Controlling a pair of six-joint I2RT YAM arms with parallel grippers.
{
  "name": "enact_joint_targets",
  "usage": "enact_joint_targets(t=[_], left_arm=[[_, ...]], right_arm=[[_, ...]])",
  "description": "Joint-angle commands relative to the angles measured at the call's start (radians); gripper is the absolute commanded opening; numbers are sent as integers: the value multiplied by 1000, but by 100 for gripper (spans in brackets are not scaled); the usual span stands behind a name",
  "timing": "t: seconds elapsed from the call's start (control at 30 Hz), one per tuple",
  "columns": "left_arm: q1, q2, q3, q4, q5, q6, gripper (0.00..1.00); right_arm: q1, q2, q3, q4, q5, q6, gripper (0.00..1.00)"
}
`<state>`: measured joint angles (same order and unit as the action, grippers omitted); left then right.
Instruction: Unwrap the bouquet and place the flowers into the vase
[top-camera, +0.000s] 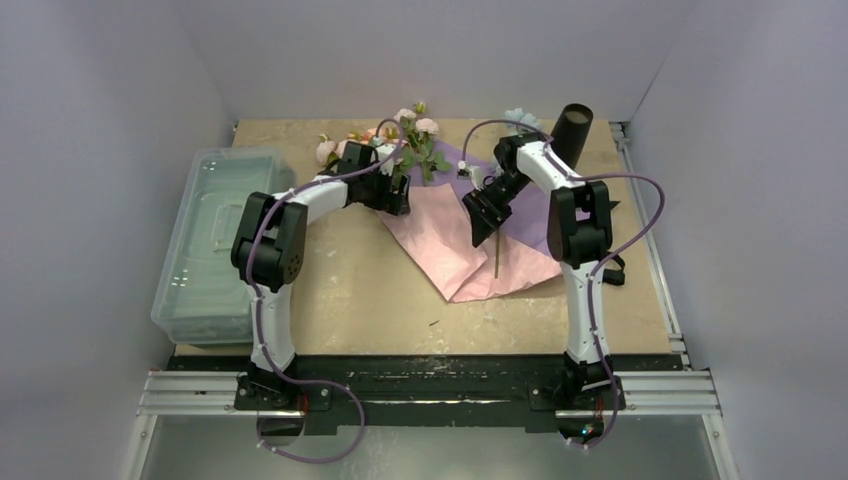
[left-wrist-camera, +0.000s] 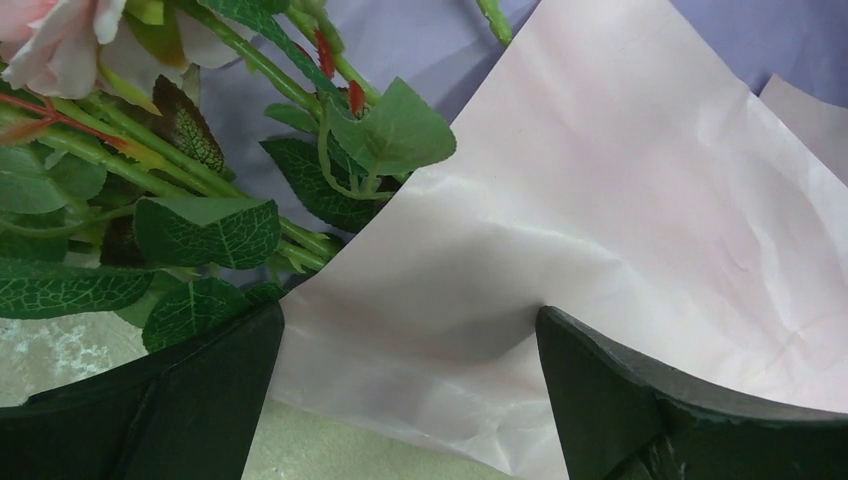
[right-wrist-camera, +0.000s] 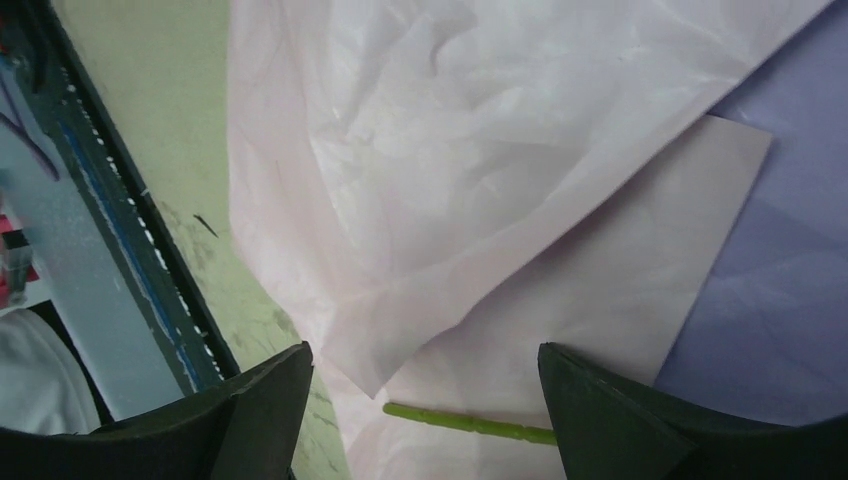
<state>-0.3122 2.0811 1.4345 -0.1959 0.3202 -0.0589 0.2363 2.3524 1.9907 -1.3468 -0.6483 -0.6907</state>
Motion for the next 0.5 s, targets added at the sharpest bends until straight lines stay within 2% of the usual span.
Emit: enact_joint_targets(t=[0.0, 0.13, 0.33, 0.47], left_arm=[[12, -51, -25, 80, 100, -21, 99], [12, -112, -38, 145, 173, -63, 100], [14, -194, -25, 180, 209, -102, 100], [47, -270, -43, 256, 206, -186, 100]], right_arm=[[17, -42, 11, -32, -161, 30, 86], [28, -16, 15, -26, -261, 69, 81], [29, 5, 2, -23, -442, 124, 73], [33, -66, 11, -18, -543, 122, 78]])
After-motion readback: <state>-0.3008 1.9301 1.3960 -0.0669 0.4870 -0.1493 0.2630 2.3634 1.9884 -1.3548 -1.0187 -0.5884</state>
